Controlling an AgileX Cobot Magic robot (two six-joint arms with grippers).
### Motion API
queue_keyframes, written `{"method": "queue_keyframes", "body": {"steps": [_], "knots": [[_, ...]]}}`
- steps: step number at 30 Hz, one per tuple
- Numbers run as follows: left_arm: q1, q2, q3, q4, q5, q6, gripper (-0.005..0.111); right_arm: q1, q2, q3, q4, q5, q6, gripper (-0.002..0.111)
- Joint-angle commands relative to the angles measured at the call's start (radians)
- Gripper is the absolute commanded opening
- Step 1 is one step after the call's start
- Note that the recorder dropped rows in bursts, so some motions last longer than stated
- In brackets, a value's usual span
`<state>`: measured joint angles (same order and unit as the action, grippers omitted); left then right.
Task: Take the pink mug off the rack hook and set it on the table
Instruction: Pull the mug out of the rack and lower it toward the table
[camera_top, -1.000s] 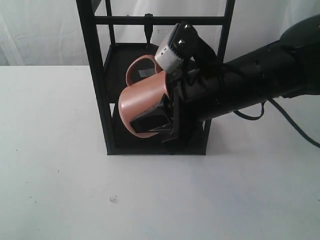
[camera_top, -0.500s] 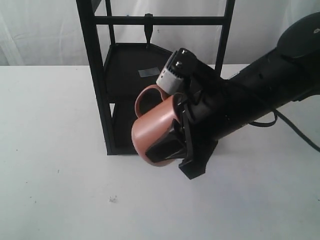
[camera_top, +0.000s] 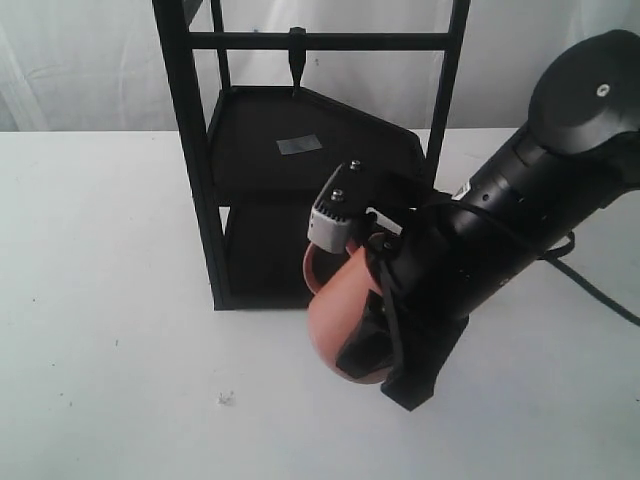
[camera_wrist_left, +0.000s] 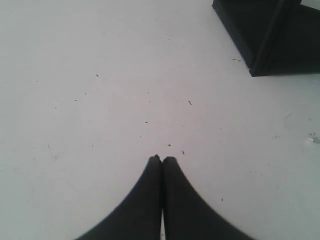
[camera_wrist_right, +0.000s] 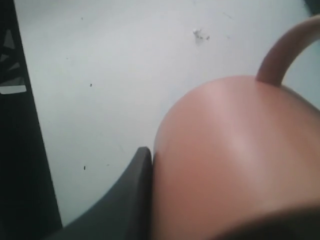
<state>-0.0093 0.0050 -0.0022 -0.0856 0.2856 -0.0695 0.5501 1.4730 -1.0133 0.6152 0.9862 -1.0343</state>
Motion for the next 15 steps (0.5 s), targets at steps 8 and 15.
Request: {"method": "queue_keyframes", "body": {"steps": [8, 15], "knots": [[-0.002, -0.005, 0.002, -0.009, -0.001, 0.000, 0.000, 0.033, -0.025, -0.007, -0.216, 0.065, 0.237, 0.000], [-0.002, -0.005, 0.002, -0.009, -0.001, 0.000, 0.000, 0.115, -0.023, -0.007, -0.360, 0.065, 0.333, 0.000]]}}
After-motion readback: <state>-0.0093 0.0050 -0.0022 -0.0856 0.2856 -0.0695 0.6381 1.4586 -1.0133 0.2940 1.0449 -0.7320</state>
